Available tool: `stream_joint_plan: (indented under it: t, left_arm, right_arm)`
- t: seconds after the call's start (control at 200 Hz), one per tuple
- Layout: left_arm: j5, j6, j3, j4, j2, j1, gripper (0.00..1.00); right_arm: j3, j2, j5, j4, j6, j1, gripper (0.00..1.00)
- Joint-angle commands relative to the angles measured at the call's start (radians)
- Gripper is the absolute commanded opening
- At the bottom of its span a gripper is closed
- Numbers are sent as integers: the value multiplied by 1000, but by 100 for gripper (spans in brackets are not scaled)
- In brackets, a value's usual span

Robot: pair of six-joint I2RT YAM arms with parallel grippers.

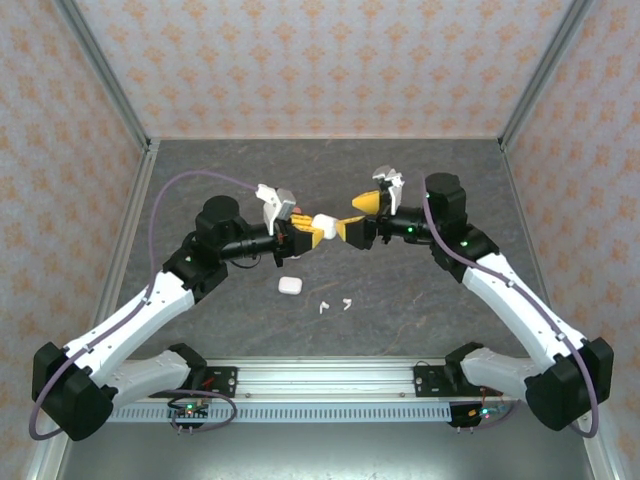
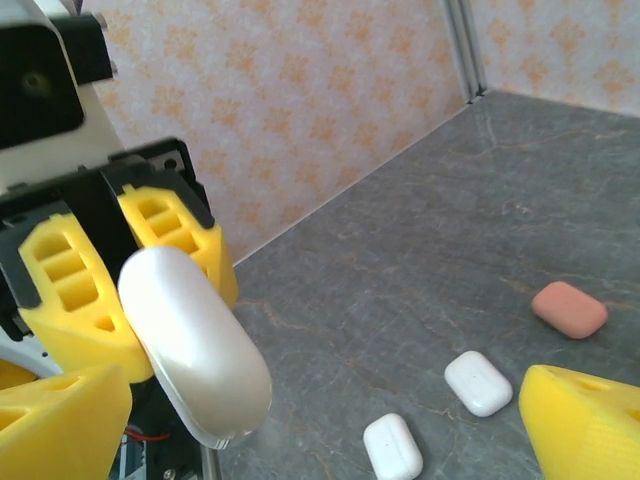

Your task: Insert the wireless bluetooth earbuds into the charging case

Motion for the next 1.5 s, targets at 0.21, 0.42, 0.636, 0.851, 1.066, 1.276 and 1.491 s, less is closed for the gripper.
stream_joint_plan:
  t: [0.21, 0.42, 0.636, 0.851, 1.066, 1.276, 1.491]
  left_arm:
    - [-8, 28, 3, 50, -16, -9, 15]
    - [1, 58, 5, 15, -28, -9, 14]
    - [7, 88, 12, -27, -38, -9, 15]
    - [-17, 103, 10, -55, -53, -9, 14]
    - [-76, 118, -2, -73, -72, -10, 14]
    - [-172, 163, -27, -122, -139, -10, 11]
    - [-210, 219, -40, -174, -203, -9, 10]
  right_arm:
    - [24, 32, 43, 47, -20, 15, 97]
    - [60, 50, 52, 30, -7, -11, 97]
    - [105, 76, 43, 3, -13, -25, 97]
    - [125, 80, 26, -21, -21, -28, 97]
    - [112, 18, 67, -85, -37, -31, 97]
    - [44, -29, 185, -240, -9, -26, 82]
    - [-136, -28, 302, -226, 68, 110, 77]
